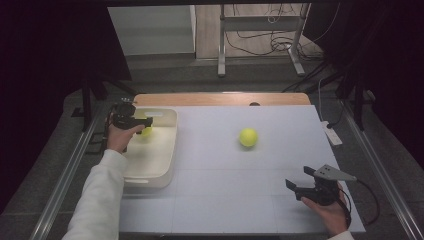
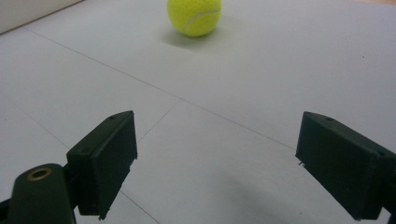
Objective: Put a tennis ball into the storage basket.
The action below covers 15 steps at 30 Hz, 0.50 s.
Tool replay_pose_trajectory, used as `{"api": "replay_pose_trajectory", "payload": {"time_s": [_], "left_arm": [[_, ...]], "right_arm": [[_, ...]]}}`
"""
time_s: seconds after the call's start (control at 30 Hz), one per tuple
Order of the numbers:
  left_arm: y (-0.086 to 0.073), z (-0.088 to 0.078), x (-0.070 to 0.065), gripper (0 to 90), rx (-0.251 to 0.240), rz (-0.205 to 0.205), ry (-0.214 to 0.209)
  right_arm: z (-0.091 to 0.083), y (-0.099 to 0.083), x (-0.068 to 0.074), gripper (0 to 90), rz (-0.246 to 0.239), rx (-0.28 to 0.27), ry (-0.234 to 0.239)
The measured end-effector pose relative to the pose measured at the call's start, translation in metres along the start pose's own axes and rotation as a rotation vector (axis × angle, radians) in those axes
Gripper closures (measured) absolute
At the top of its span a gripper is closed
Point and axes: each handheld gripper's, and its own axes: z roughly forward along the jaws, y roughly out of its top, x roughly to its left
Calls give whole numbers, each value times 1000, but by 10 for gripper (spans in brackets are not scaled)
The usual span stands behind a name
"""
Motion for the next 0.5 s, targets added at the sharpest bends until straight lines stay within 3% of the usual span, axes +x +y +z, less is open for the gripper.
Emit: {"api": "replay_pose_trajectory", "payload": {"time_s": [0.2,0.27,0.5], "left_arm": [[0,-7,-2,122,-28,9,-28],[-2,-16,-3,124,-58,10,-72],[-8,-32,-7,131,-102,21,-133]], "right_arm": [[0,0,0,127,-1,-1,-1],[0,0,0,127,-1,-1,-1],[0,0,0,127,-2,0,-1]]}}
